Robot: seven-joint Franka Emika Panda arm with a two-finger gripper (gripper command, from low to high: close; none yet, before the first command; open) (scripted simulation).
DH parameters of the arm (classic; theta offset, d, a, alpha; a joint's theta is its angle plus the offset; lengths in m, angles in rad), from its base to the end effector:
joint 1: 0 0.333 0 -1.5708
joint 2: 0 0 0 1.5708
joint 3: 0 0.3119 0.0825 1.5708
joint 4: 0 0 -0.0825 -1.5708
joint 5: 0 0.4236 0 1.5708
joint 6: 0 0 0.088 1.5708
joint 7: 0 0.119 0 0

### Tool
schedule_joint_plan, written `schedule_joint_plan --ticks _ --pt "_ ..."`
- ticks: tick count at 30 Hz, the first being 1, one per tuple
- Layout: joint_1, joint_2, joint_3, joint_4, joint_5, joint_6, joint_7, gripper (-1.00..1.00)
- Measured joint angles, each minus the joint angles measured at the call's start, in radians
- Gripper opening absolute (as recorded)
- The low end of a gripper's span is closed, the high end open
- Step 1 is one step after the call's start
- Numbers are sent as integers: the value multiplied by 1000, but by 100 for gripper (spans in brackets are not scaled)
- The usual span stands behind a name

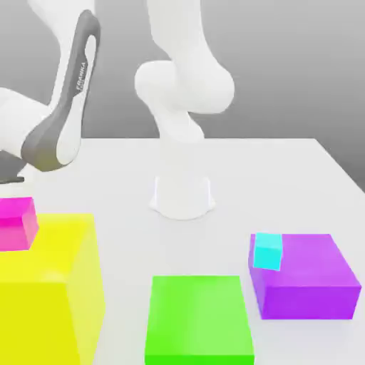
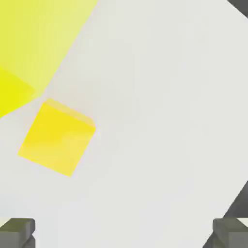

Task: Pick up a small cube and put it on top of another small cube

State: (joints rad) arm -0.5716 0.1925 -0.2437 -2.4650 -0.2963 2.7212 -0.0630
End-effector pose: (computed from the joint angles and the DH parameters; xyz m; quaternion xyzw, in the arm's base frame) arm 0.3499 -0.3653 0.1756 0.9672 -0.2363 -0.0089 0.0926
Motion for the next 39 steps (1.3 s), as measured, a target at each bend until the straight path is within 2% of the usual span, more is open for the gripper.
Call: schedule_joint_plan --ticks 12,14,16,20,21,28,30,34,37,39 --pt "-25 -91 -49 -218 358 74 577 0" --pt "-53 -107 -85 -255 374 84 678 0" --pt "-73 -65 -73 -259 436 123 673 0" --pt "-168 71 48 -235 569 231 587 0" --pt "-195 102 79 -229 589 257 570 -100" --pt "-203 107 88 -228 590 261 570 -100" --pt "-174 55 47 -239 544 219 606 -100" --pt "-147 -87 -15 -267 390 112 718 -100" --pt "-139 -152 -19 -206 297 38 743 -100" --pt "-120 -181 -1 -144 268 -35 800 -100"
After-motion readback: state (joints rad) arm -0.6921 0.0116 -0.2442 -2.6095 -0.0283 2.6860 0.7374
